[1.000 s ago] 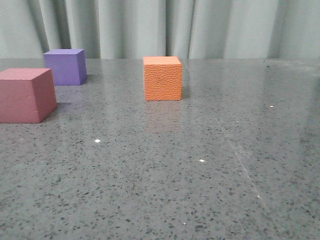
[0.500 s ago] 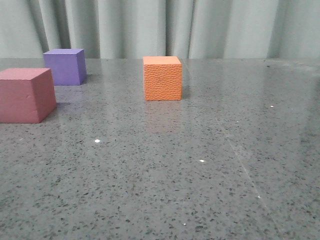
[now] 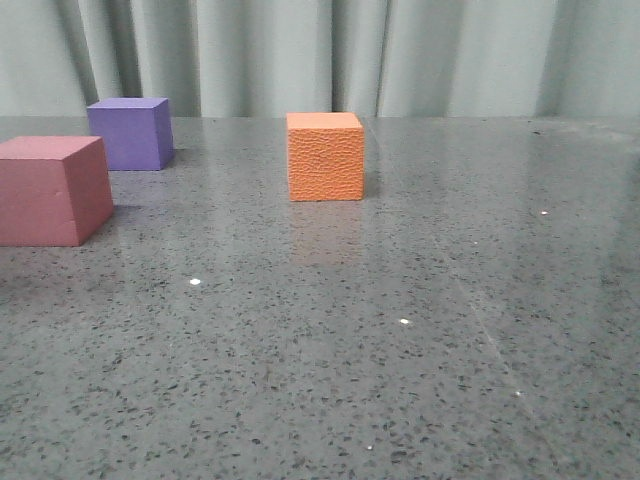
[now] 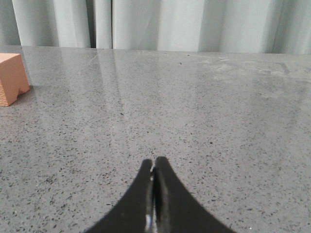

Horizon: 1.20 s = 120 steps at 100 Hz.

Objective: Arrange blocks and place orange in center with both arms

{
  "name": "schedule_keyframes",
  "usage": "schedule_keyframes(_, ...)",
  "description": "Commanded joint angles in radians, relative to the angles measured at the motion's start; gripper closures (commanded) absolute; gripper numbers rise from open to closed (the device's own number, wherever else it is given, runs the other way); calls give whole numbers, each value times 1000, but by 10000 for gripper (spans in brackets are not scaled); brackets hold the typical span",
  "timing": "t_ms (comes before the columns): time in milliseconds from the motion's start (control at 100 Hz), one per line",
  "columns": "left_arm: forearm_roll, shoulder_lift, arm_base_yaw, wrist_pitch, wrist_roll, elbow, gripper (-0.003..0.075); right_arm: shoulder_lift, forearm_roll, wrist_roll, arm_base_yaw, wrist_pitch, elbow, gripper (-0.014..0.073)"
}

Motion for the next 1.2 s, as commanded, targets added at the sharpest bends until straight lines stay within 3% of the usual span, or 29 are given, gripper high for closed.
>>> schedule_keyframes(0,-29,62,-7,-52,11,-63,739,-23,0,-14,-6,-85,-14,661)
schedule_keyframes(150,-36,126,-7,-59,11,-75,722,-23,0,-14,-6,-85,-14,661)
schedule_keyframes(270,-36,139,-7,-59,21,-75,606,-23,0,-14,-6,-85,-14,661)
schedule_keyframes(410,-93,139,-7,-67,98,-77,338,-23,0,-14,-6,-85,-14,661)
schedule_keyframes(530,-137,139,-7,-97,116,-77,1,-23,0,-14,-6,-85,-14,661)
schedule_keyframes(630,-197,139,-7,-107,116,-77,60,-23,0,-14,-6,-85,-14,661)
schedule_keyframes(770,-268,161,-29,-117,165,-93,57,-23,0,-14,-6,-85,-14,661)
schedule_keyframes(930,-299,213,-176,-289,149,-108,58,-23,0,-14,-6,-85,-14,661)
schedule_keyframes(1060,-254,303,-327,-399,48,-143,59,-23,0,-14,-6,-85,-14,661)
schedule_keyframes(1190,-108,446,-422,-419,-138,-240,59,-23,0,-14,-6,-85,-14,661)
